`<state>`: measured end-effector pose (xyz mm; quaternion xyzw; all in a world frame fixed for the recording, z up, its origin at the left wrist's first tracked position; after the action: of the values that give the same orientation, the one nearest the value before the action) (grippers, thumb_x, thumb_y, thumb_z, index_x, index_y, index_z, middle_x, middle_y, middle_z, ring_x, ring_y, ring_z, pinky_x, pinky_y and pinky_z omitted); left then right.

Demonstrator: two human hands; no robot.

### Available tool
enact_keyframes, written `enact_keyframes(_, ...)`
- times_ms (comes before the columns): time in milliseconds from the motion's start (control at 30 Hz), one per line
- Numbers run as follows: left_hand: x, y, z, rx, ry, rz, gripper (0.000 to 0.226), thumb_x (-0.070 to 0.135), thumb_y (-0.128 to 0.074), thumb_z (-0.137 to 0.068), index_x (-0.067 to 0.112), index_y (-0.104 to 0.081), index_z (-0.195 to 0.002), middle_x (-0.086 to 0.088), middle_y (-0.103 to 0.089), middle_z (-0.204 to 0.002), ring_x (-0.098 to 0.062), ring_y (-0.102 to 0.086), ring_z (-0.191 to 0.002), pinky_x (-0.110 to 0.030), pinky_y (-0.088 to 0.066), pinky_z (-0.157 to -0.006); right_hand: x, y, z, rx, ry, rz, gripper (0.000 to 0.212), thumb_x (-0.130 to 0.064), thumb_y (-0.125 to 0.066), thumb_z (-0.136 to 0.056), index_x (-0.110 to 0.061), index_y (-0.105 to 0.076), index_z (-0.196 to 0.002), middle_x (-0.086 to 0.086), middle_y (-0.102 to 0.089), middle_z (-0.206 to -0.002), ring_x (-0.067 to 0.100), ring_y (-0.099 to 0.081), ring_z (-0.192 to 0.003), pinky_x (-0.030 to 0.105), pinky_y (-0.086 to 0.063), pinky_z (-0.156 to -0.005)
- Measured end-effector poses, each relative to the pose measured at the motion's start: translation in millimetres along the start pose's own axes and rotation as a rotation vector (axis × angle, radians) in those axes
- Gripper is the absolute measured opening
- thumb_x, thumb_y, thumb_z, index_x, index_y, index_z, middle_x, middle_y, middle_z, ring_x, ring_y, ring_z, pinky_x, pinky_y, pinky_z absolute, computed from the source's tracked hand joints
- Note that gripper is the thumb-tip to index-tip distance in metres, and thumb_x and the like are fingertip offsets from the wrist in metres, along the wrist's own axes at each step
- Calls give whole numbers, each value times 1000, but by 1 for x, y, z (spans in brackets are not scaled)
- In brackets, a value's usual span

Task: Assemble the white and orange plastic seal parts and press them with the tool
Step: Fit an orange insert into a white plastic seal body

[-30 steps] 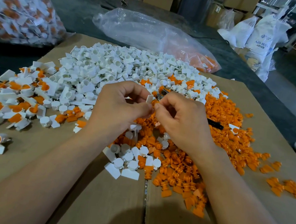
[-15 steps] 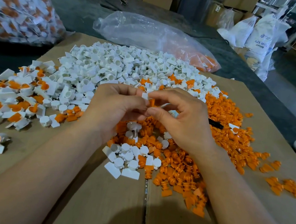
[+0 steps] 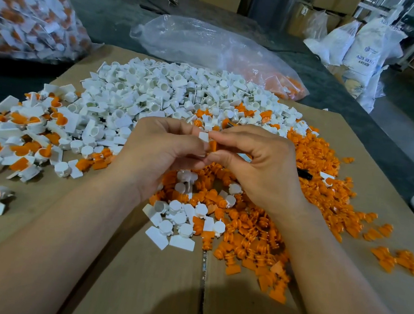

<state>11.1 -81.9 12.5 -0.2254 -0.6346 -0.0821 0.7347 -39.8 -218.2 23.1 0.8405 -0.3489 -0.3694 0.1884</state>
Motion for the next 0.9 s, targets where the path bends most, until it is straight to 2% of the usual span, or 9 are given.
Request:
enact_keyframes(67,0,0,0,7,-5,-12,24,-13,-64,-71,5,-65,-55,-10,-63,-52,-14,-60,-43,-18,-52,-44,-1,0,0,-2,-1,-6,27,-12,-70,-72,-2,-70,-96,-7,-61,-88,11,-62,-85,26,-53,-78)
enact_keyframes(133,0,0,0,18,-4,-14,22,-13,-64,-72,4,-64,-58,-8,-62,-51,-13,-59,-42,-17,-51,-43,-1,0,0,-6,-21,-28,29,-13,-71,-71,-5,-69,-100,-8,-61,-88,10,-63,-83,27,-54,-77)
enact_keyframes(233,0,1,-1,28,23,19,13,-11,-63,-72,0,-61,-66,-6,-61,-47,-13,-59,-40,-16,-48,-39,0,-1,1,-33,-105,-115,42,-12,-73,-70,-18,-58,-110,-15,-60,-86,4,-62,-83,17,-52,-77)
enact_keyframes(300,0,1,-1,24,61,60,11,-9,-63,-72,0,-62,-66,-9,-62,-49,-13,-60,-40,-15,-46,-37,2,-1,2,-42,-144,-154,44,-9,-72,-72,-20,-56,-111,-17,-59,-88,-1,-61,-84,13,-50,-78)
enact_keyframes(367,0,2,-2,20,96,75,10,-6,-64,-70,2,-63,-65,-9,-64,-51,-12,-59,-40,-14,-43,-35,4,0,2,-52,-161,-158,44,-5,-70,-75,-21,-55,-113,-16,-60,-90,1,-62,-86,16,-51,-80)
enact_keyframes(500,-1,2,-2,28,114,72,13,-5,-65,-71,4,-63,-63,-6,-63,-51,-10,-58,-39,-12,-36,-32,6,-2,2,-82,-175,-105,43,-6,-70,-76,-24,-56,-112,-10,-61,-92,10,-64,-88,30,-52,-84)
enact_keyframes(700,0,2,-2,-1,113,81,11,-4,-67,-64,5,-66,-58,-10,-64,-53,-11,-58,-39,-13,-41,-33,4,-2,2,-62,-169,-147,40,-9,-68,-77,-26,-56,-111,-11,-63,-94,8,-65,-88,28,-53,-81)
enact_keyframes(900,0,1,-1,-10,94,65,10,-8,-63,-71,1,-62,-67,-9,-64,-51,-12,-60,-40,-15,-45,-35,3,-1,2,-45,-172,-163,37,-9,-69,-76,-23,-59,-108,-8,-65,-92,8,-66,-86,27,-54,-79)
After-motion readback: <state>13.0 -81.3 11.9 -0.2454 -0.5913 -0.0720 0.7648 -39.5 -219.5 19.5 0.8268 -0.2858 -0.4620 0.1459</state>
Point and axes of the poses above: each hand's wrist, its own z-axis away from the middle knuckle, its own y-axis out of the back of the hand, x = y × z, the point moved 2 cm from there along -z, towards the middle knuckle
